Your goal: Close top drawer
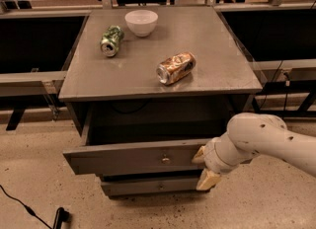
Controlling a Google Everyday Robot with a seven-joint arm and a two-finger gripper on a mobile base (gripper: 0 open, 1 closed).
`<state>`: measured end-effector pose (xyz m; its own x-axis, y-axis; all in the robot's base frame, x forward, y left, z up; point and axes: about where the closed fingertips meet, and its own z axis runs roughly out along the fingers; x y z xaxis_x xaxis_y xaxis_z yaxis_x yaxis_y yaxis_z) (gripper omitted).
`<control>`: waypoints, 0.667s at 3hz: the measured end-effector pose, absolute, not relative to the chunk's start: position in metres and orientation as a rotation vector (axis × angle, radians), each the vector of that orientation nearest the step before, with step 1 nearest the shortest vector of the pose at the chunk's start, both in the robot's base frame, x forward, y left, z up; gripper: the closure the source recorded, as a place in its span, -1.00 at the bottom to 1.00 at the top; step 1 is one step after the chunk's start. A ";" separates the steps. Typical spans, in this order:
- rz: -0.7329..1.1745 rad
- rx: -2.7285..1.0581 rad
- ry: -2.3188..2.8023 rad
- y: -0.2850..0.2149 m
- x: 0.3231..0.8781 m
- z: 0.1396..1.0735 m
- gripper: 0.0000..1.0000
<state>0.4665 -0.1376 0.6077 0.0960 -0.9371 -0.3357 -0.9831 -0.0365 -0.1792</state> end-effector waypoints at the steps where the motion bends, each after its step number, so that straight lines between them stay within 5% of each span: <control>1: 0.177 -2.023 1.888 -0.138 0.466 0.608 -1.00; 2: 0.177 -2.023 1.888 -0.138 0.466 0.608 -1.00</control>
Offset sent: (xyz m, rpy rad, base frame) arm 0.0000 0.0000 0.0000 0.0000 0.0000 0.0000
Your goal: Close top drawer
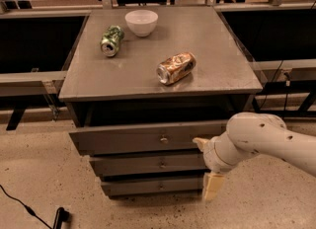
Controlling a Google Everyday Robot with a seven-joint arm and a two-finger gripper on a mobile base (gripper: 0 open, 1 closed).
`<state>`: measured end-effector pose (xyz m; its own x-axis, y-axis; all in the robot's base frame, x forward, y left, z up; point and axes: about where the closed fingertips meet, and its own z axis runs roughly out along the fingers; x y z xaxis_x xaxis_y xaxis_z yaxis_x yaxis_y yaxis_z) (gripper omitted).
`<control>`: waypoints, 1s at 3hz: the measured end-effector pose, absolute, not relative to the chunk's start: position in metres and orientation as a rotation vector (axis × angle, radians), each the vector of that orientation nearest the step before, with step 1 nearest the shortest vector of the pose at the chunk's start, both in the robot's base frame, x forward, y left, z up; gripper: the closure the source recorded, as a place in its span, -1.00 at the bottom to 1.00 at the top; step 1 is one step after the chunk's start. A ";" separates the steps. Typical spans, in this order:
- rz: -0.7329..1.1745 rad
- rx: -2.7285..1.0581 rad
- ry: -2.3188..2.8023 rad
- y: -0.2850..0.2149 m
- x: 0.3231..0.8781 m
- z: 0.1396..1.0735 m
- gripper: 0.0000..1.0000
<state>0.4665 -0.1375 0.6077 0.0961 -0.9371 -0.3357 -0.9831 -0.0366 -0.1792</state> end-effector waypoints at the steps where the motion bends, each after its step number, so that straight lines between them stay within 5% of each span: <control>1: 0.173 -2.065 1.880 -0.132 0.474 0.604 -0.66; 3: 0.034 -2.121 1.769 -0.132 0.512 0.615 0.27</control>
Offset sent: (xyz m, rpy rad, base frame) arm 0.0494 0.0073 0.0091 -0.0468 -0.1042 0.1114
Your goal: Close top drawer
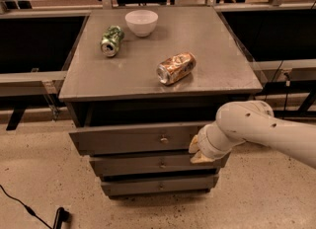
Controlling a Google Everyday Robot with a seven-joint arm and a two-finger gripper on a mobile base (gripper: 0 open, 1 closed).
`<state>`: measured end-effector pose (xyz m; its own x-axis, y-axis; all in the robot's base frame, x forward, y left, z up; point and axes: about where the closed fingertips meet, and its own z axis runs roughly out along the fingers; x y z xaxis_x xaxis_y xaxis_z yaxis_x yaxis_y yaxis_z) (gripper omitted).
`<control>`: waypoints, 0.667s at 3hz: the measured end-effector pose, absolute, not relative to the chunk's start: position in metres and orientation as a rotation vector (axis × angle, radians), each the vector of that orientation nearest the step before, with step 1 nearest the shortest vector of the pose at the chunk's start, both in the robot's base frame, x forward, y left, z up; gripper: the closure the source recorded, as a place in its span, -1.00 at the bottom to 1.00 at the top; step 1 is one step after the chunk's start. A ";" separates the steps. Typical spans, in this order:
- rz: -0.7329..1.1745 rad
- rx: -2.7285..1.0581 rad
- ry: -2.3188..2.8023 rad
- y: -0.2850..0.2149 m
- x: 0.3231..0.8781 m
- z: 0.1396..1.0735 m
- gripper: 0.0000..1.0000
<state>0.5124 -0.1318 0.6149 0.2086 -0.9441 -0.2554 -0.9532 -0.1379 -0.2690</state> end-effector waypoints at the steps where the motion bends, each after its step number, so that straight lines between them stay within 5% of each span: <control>1: -0.061 -2.114 1.755 -0.140 0.534 0.617 0.37; 2: -0.153 -2.078 1.772 -0.146 0.552 0.616 -0.10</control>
Offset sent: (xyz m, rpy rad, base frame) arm 0.0615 -0.0238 0.0023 -0.0919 -0.1829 -0.1106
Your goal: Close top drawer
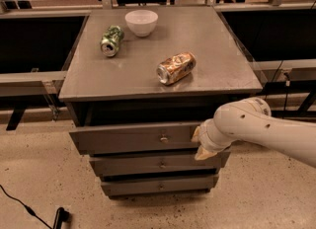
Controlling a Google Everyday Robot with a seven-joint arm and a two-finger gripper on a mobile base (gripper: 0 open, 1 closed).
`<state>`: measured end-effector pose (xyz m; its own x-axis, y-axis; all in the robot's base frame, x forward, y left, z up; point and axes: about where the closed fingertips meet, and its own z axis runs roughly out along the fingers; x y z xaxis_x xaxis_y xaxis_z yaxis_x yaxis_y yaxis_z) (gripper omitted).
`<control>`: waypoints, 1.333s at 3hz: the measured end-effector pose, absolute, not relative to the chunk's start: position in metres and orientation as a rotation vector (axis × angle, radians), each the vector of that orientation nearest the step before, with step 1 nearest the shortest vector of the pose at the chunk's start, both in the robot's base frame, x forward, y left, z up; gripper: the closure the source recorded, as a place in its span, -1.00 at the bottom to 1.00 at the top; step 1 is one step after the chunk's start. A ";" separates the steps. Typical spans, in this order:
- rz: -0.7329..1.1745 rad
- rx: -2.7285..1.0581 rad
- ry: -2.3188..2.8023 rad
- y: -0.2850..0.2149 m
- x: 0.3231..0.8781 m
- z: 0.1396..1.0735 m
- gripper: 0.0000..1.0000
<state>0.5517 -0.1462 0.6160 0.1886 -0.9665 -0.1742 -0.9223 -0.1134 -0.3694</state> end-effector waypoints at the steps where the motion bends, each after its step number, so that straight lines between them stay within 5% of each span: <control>1: -0.160 -2.068 1.780 -0.147 0.554 0.616 -0.56; 2: -0.160 -2.068 1.780 -0.147 0.554 0.616 -0.98; 4: -0.160 -2.068 1.780 -0.145 0.548 0.616 -1.00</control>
Offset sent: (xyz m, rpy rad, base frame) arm 0.0019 -0.0005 0.0001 0.0000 -0.0045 -0.0098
